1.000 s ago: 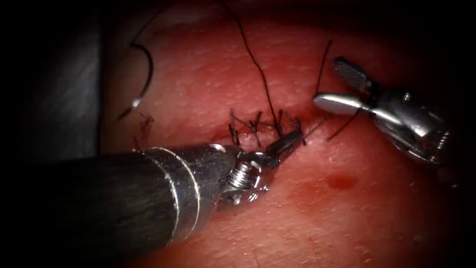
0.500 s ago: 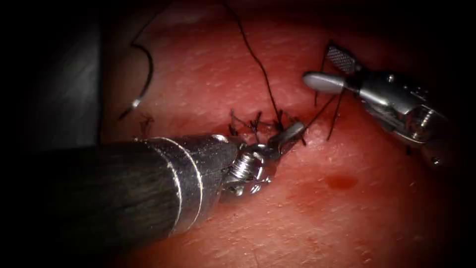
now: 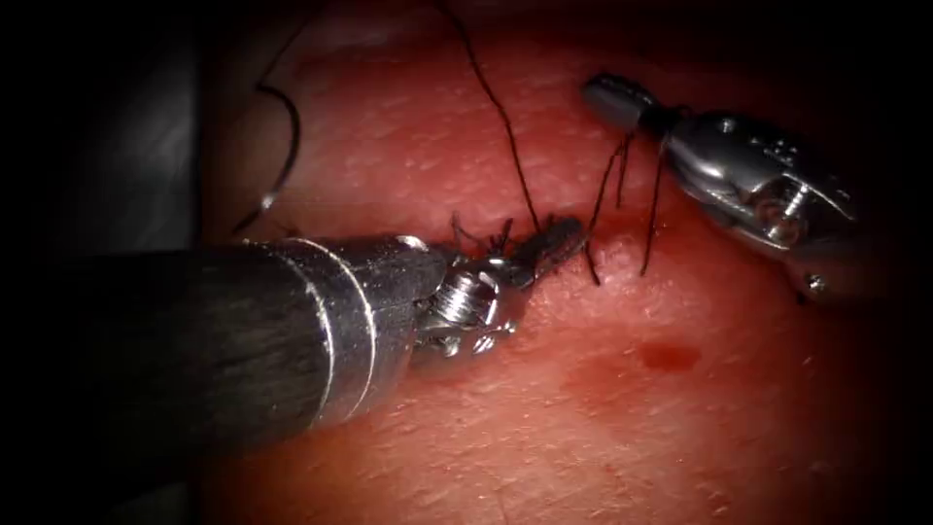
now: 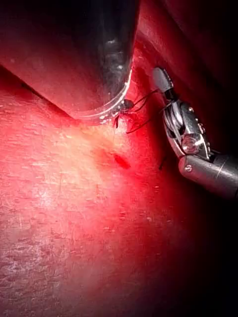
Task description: Wound Closure
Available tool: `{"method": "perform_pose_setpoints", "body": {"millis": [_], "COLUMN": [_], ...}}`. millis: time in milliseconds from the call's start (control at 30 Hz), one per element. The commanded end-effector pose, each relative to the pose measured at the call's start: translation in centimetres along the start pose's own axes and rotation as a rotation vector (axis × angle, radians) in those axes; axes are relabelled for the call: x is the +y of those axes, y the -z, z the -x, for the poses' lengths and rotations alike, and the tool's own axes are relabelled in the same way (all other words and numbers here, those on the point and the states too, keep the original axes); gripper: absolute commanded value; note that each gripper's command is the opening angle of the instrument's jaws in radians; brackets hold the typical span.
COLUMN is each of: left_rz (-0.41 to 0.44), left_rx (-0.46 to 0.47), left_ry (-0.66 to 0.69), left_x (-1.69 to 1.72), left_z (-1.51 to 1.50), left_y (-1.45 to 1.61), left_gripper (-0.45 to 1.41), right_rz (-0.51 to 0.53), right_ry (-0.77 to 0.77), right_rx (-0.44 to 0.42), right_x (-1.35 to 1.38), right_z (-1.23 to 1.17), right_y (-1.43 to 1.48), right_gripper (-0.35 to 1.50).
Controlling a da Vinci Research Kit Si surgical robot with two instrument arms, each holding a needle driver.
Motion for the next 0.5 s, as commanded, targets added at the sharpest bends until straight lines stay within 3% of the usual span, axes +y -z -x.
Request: {"method": "perform_pose_setpoints", "body": {"millis": [33, 267, 500], "left_rz": [0.002, 0.01, 0.029], "left_rx": [-0.005, -0.042, -0.093], "left_ry": [0.003, 0.025, 0.05], "left_x": [0.04, -0.23, -0.53], "left_z": [0.01, 0.38, 0.85], "left_y": [-0.06, -0.27, -0.8], "left_gripper": [-0.45, -0.45, -0.45], "right_rz": [0.018, 0.043, 0.038], "right_ry": [0.015, 0.075, 0.145], "right_rx": [0.009, 0.074, 0.121], "right_x": [-0.03, -0.03, -0.2], "right_z": [0.1, 0.15, 0.27], "right_y": [0.06, 0.35, 0.49], "right_gripper": [-0.35, -0.35, -0.35]}}
